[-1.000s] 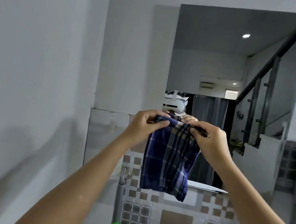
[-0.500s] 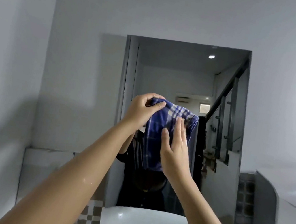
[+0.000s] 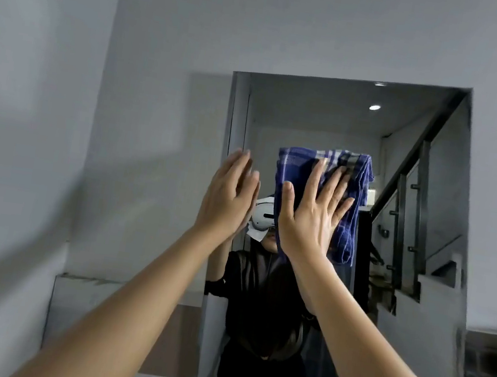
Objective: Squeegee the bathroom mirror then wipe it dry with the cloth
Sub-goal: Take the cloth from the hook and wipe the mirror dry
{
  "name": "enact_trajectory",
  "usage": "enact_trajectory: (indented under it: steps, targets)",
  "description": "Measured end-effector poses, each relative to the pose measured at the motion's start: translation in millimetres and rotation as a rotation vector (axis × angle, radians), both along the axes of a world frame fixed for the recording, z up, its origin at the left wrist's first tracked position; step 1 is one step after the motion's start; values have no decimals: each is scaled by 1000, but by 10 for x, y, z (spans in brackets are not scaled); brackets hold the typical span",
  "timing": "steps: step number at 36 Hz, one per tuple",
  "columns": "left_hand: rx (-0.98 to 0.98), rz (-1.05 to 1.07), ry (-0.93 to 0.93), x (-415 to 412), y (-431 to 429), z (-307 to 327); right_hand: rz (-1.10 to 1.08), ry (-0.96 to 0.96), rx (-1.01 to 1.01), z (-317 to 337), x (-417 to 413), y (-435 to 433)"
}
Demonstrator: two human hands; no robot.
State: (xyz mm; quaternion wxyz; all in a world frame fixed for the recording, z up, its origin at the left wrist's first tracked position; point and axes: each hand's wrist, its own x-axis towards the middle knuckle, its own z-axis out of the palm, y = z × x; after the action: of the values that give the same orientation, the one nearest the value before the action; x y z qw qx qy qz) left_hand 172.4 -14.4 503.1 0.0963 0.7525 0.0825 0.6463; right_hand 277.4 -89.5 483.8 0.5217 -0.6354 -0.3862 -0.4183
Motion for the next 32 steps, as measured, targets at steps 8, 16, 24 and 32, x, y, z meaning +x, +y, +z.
enact_trajectory:
  steps: [8,16,24,32]
  targets:
    - [198,205,190,66,338,-692,-162,-166,-65,508,-33,163]
    - [180,212,148,105,339,-728,-232,-463,-329,1073,-363,513]
    - [198,200,136,110,372,-739,-304,-404,-219,1357,32,129]
    - [183,220,106,170,377,-796,-375,118,77,1087,991,-742]
